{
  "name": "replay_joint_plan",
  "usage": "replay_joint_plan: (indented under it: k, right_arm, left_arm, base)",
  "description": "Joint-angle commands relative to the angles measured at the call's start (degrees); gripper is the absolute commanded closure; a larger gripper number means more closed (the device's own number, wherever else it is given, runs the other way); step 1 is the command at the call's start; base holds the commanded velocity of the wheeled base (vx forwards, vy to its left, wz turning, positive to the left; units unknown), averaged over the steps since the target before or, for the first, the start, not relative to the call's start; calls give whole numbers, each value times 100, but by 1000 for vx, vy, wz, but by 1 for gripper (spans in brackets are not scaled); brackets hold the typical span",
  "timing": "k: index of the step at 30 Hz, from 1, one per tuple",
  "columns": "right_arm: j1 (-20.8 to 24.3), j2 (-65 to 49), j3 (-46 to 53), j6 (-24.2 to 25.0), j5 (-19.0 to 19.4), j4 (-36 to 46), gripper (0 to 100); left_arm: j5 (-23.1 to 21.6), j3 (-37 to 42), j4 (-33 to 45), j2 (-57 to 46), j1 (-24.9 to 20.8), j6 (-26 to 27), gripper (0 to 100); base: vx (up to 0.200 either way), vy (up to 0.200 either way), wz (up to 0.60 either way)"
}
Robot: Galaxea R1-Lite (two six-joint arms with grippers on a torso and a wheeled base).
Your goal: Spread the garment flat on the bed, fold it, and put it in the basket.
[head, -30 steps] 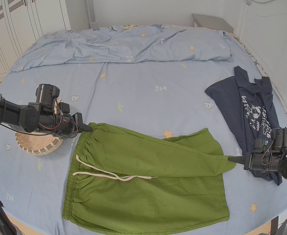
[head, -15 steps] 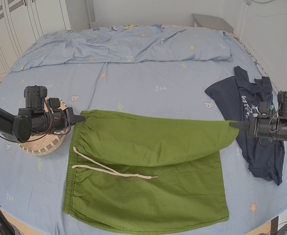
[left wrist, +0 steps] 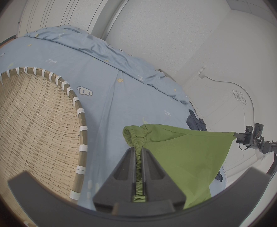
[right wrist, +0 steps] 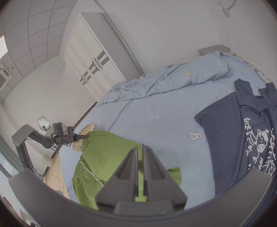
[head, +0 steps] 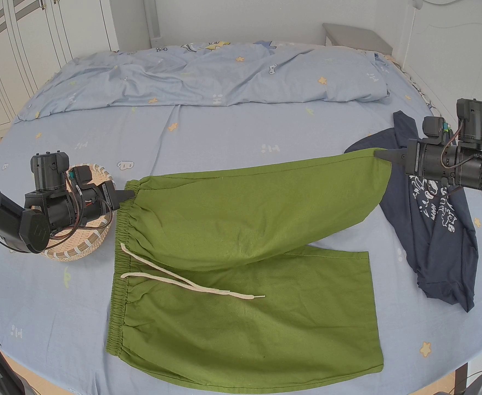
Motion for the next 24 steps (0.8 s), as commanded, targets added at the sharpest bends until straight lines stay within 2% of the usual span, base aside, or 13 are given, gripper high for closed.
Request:
replay_joint_plan:
  k: [1, 9, 10, 13, 18, 24]
  right_arm:
    - [298, -8, 64, -14, -180, 64, 100]
    - [658, -913, 829, 4, -294, 73, 100]
    - [878, -1370, 1207, 4, -417, 82, 100]
    - [1027, -1748, 1576, 13, -479, 82, 100]
    - [1124, -2109, 1919, 13, -690, 266, 100]
    - [1045, -2135, 2103, 13, -698, 249, 100]
  left_arm:
    - [-19, 32, -64, 82, 35, -1, 100]
    - [-10, 41, -143, 179, 26, -1, 100]
    - [-19, 41, -152, 205, 18, -1, 100]
    - [-19, 41, -152, 205, 9, -1, 100]
    - [-28, 32, -161, 197, 18, -10, 100]
    - [-1, 85, -389, 205, -9, -18, 100]
  base:
    - [0, 0, 0]
    - [0, 0, 0]
    - [0, 0, 0]
    - [0, 0, 0]
    - [0, 0, 0]
    - [0, 0, 0]
